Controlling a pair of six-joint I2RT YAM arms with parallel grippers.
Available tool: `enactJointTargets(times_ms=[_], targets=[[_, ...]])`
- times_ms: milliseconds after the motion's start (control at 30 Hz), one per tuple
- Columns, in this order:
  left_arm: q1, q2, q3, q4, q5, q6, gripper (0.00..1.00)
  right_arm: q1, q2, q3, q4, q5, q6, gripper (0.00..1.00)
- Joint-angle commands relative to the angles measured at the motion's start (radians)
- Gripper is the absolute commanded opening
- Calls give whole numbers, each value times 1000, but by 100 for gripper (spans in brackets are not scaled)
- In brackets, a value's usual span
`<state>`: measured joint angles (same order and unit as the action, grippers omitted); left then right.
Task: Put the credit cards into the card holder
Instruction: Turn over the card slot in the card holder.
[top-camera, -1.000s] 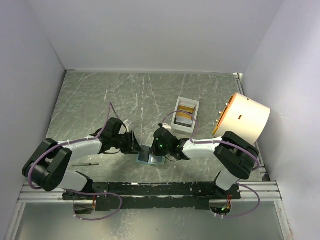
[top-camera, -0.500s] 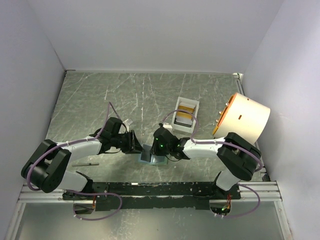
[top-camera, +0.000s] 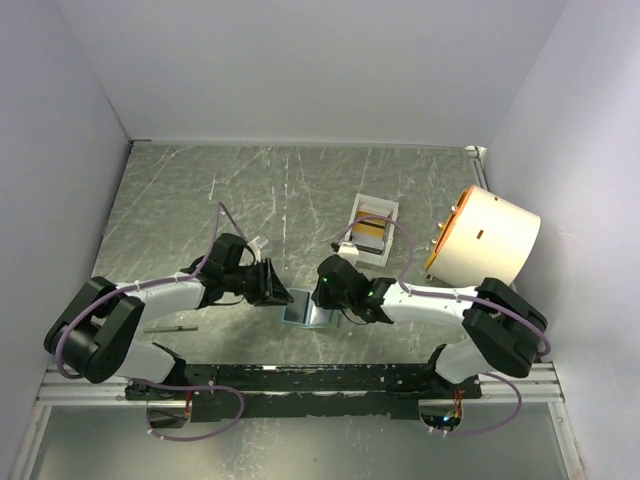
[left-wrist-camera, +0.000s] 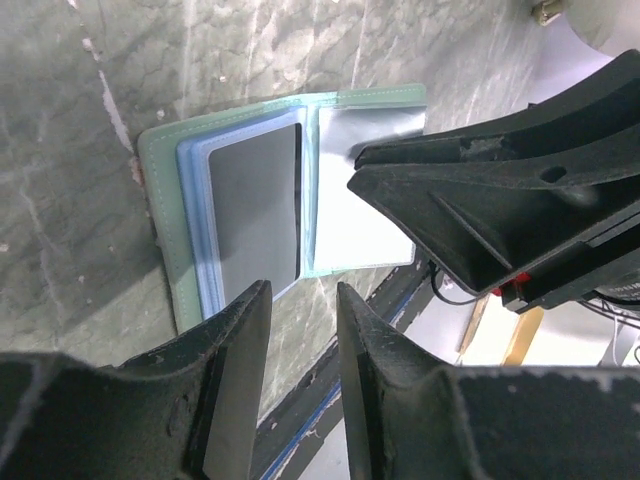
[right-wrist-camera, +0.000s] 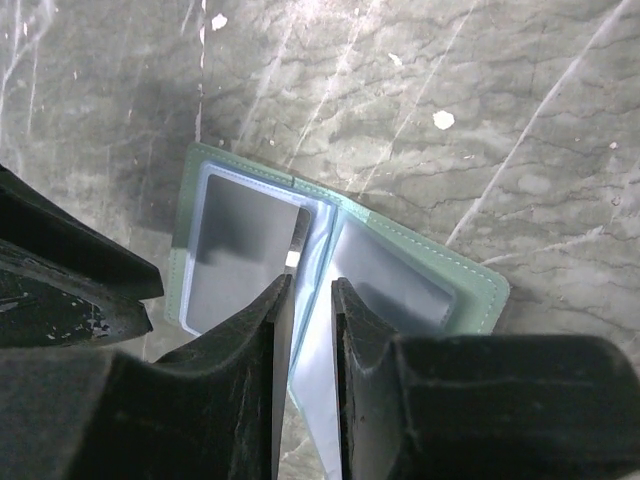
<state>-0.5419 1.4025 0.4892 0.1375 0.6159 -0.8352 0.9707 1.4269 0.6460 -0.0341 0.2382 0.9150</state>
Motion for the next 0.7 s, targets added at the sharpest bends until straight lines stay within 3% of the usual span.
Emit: enactJointTargets(times_ms=[0,133,667], targets=[[-10,-49,21,-46,-57,12,43,1,19,-17,58,-55,2,22],[-10,-52,44,-122,-112,43,43,1,48,-23,106,-109,32,22],[-10,-39,18,-54,-76,31,45,0,140,-20,52,-84,28,11]])
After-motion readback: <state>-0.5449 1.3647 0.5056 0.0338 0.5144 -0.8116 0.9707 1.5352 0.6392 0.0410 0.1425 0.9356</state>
